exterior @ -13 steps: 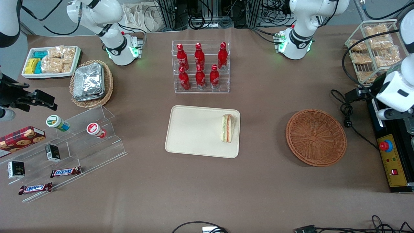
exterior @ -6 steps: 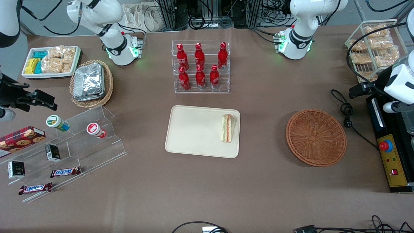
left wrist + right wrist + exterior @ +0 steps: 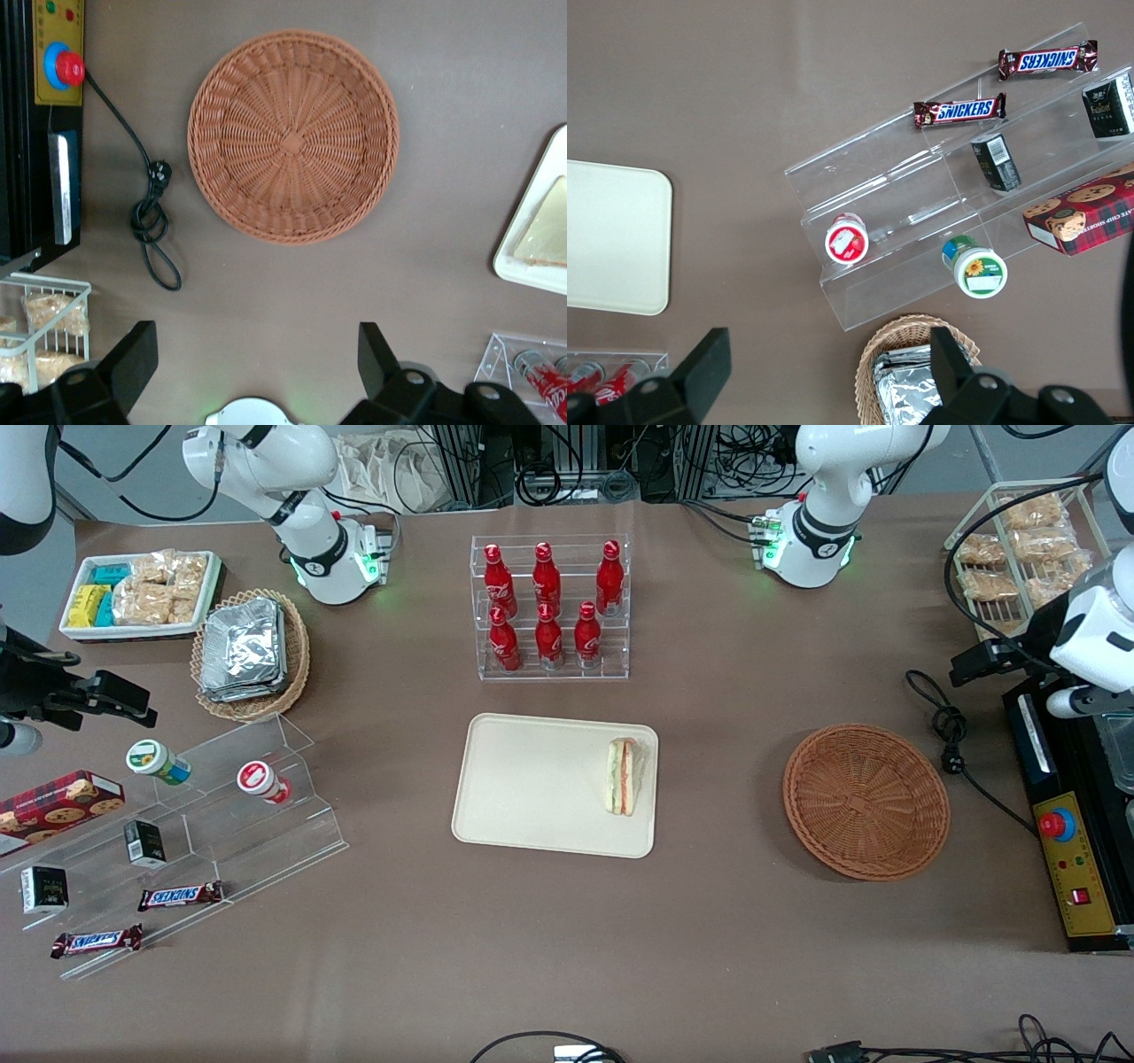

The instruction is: Place sandwich from basket to tray

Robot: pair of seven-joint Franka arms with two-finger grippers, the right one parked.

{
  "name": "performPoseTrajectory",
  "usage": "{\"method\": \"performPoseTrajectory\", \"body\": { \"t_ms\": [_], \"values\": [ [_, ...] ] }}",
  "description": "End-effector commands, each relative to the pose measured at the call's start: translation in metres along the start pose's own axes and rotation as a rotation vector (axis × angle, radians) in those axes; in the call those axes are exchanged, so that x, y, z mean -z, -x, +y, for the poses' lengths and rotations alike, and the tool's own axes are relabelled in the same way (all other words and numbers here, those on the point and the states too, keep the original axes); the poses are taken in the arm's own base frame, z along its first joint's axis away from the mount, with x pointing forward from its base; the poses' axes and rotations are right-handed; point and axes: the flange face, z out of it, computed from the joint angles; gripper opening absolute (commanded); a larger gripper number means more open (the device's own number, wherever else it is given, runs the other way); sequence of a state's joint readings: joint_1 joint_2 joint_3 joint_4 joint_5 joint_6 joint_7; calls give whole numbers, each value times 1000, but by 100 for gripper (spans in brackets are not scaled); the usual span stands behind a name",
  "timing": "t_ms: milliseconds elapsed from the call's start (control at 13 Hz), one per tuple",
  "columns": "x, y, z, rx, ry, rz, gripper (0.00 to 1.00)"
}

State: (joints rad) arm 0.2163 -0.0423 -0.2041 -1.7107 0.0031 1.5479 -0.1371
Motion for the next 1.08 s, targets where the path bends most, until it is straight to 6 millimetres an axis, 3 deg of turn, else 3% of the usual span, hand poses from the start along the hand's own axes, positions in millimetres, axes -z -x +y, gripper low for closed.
{"method": "performPoseTrajectory", "body": {
  "t_ms": [0, 1000],
  "values": [
    [10, 3, -3, 3, 15, 29, 100],
    [13, -1, -7, 4, 7, 27, 100]
  ]
}}
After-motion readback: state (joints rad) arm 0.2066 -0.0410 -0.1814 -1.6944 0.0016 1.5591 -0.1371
